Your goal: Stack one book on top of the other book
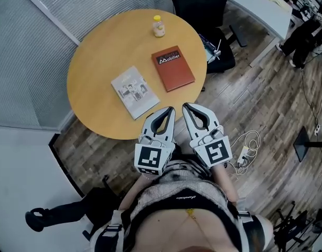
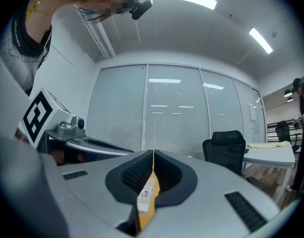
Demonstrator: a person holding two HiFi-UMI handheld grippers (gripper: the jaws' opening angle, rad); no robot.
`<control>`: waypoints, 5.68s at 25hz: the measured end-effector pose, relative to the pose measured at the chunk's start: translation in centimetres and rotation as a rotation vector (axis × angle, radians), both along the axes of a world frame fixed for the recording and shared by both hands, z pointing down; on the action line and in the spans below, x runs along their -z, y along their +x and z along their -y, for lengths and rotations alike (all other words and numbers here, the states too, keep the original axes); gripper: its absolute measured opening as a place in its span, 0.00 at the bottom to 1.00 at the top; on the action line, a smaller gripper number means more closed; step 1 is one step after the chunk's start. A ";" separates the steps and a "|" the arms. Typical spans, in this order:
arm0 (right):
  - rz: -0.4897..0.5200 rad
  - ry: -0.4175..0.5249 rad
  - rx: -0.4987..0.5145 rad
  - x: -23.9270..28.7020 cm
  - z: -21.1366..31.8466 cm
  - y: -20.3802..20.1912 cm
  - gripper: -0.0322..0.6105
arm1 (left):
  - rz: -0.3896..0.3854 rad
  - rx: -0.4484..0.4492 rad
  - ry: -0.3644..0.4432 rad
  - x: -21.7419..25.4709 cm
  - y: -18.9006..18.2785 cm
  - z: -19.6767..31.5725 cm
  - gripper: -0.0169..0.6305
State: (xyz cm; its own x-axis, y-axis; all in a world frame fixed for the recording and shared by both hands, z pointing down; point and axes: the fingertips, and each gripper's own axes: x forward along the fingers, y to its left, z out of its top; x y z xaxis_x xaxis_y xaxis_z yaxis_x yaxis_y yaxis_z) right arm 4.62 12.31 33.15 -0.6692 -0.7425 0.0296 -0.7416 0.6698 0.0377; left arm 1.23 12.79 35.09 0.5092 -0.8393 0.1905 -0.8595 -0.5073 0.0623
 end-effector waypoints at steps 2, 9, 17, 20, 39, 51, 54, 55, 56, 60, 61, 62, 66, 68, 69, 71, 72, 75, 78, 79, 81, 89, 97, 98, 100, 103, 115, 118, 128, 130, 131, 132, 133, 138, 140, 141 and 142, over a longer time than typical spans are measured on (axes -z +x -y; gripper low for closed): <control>-0.019 -0.008 -0.003 -0.5 0.4 -0.6 0.09 | 0.011 -0.009 0.009 -0.1 -0.4 0.3 0.06; -0.026 -0.034 -0.017 -1.2 1.4 -2.3 0.09 | 0.008 -0.044 0.001 -0.5 -2.0 1.2 0.06; -0.041 -0.045 -0.025 -1.4 2.2 -3.1 0.09 | -0.033 -0.055 -0.005 -0.3 -2.6 2.1 0.06; -0.044 -0.057 -0.029 -1.5 2.5 -3.0 0.09 | -0.043 -0.049 -0.015 -0.4 -2.6 2.6 0.06; 0.018 -0.015 0.147 0.3 13.5 1.3 0.09 | -0.028 0.091 0.020 1.0 1.5 13.7 0.06; 0.035 -0.047 0.294 -0.1 18.6 2.2 0.09 | -0.025 0.246 0.002 1.0 2.2 18.3 0.06; 0.029 -0.037 0.333 -0.2 19.0 2.0 0.09 | -0.031 0.280 -0.003 0.8 2.0 18.7 0.06; 0.029 -0.035 0.341 -0.2 19.2 1.9 0.09 | -0.020 0.290 -0.003 0.8 1.9 18.9 0.06; 0.032 -0.034 0.347 -0.1 19.4 1.9 0.09 | -0.010 0.298 -0.002 0.8 1.9 19.1 0.06; 0.033 -0.029 0.370 -0.1 20.3 1.9 0.09 | 0.001 0.323 0.005 0.9 2.1 19.8 0.06; 0.030 -0.031 0.377 -0.2 20.4 1.9 0.09 | 0.002 0.328 0.005 0.8 2.1 20.0 0.06; 0.027 -0.033 0.383 -0.2 20.6 1.9 0.09 | 0.002 0.333 0.005 0.7 2.1 20.2 0.06; 0.021 -0.034 0.411 -0.4 21.1 2.1 0.09 | 0.001 0.354 0.001 0.4 2.3 20.7 0.06; 0.016 -0.033 0.423 -0.4 21.4 2.2 0.09 | 0.005 0.366 0.003 0.3 2.4 20.9 0.06; 0.015 -0.032 0.429 -0.5 21.6 2.2 0.09 | 0.007 0.371 0.003 0.2 2.5 21.0 0.06; 0.013 -0.031 0.442 -0.6 21.9 2.2 0.09 | 0.008 0.380 0.001 0.0 2.6 21.3 0.06; 0.012 -0.030 0.449 -0.6 22.1 2.1 0.09 | 0.007 0.384 0.000 -0.1 2.5 21.4 0.06; 0.007 -0.028 0.463 -0.7 22.4 1.7 0.09 | 0.004 0.393 -0.005 -0.3 2.3 21.6 0.06; 0.004 -0.038 0.459 -1.1 22.8 1.3 0.09 | 0.001 0.396 -0.015 -0.6 1.8 22.0 0.06; 0.001 -0.041 0.453 -1.3 23.0 1.3 0.09 | 0.003 0.395 -0.021 -0.8 1.5 22.1 0.06; -0.004 -0.060 0.433 -1.8 23.3 1.2 0.09 | 0.015 0.390 -0.032 -1.2 1.1 22.4 0.06; -0.025 -0.156 0.365 -4.7 23.9 0.8 0.09 | -0.003 0.361 -0.109 -4.0 -0.6 22.8 0.06; -0.070 -0.224 0.287 -8.3 24.7 0.9 0.09 | -0.031 0.335 -0.201 -7.6 -2.2 22.9 0.06; -0.080 -0.226 0.281 -8.7 24.7 0.8 0.09 | -0.033 0.331 -0.211 -8.1 -2.3 22.9 0.06; -0.093 -0.252 0.262 -9.6 24.8 0.8 0.09 | -0.040 0.324 -0.233 -9.1 -2.5 22.9 0.06; -0.110 -0.288 0.241 -11.2 24.9 0.8 0.09 | -0.054 0.317 -0.268 -10.6 -3.0 23.0 0.06; -0.229 -0.405 0.172 -18.2 25.6 1.4 0.09 | -0.051 0.274 -0.389 -16.4 -3.9 23.6 0.06; -0.245 -0.437 0.163 -19.4 25.7 1.6 0.09 | -0.060 0.275 -0.421 -17.6 -4.1 23.6 0.06; -0.306 -0.532 0.147 -23.9 26.4 2.7 0.09 | -0.066 0.289 -0.539 -22.2 -4.4 23.2 0.06; -0.317 -0.554 0.147 -24.6 26.5 2.9 0.09 | -0.061 0.292 -0.561 -23.0 -4.4 23.1 0.06; -0.327 -0.563 0.146 -25.0 26.5 3.0 0.09 | -0.059 0.294 -0.572 -23.4 -4.5 23.1 0.06; -0.338 -0.572 0.144 -25.4 26.5 3.2 0.09 | -0.061 0.297 -0.585 -23.9 -4.5 23.0 0.06; -0.347 -0.583 0.142 -25.8 26.6 3.3 0.09 | -0.064 0.301 -0.597 -24.3 -4.6 23.0 0.06; -0.386 -0.640 0.143 -27.6 26.5 3.8 0.09 | -0.059 0.310 -0.642 -26.0 -5.0 22.9 0.06; -0.392 -0.655 0.145 -28.1 26.4 3.9 0.09 | -0.054 0.312 -0.657 -26.5 -5.1 22.9 0.06; -0.393 -0.659 0.145 -28.3 26.4 3.9 0.09 | -0.053 0.313 -0.663 -26.7 -5.2 22.9 0.06; -0.394 -0.662 0.144 -28.5 26.5 3.9 0.09 | -0.053 0.313 -0.669 -26.9 -5.2 22.9 0.06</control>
State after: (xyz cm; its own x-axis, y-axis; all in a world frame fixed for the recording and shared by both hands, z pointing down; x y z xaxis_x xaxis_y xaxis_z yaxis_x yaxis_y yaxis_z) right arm 8.56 -14.15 61.67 -0.6058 -0.3941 0.6912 -0.6608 0.7331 -0.1611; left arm -3.95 -10.14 62.02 0.2875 -0.6598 0.6943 -0.9451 -0.0779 0.3173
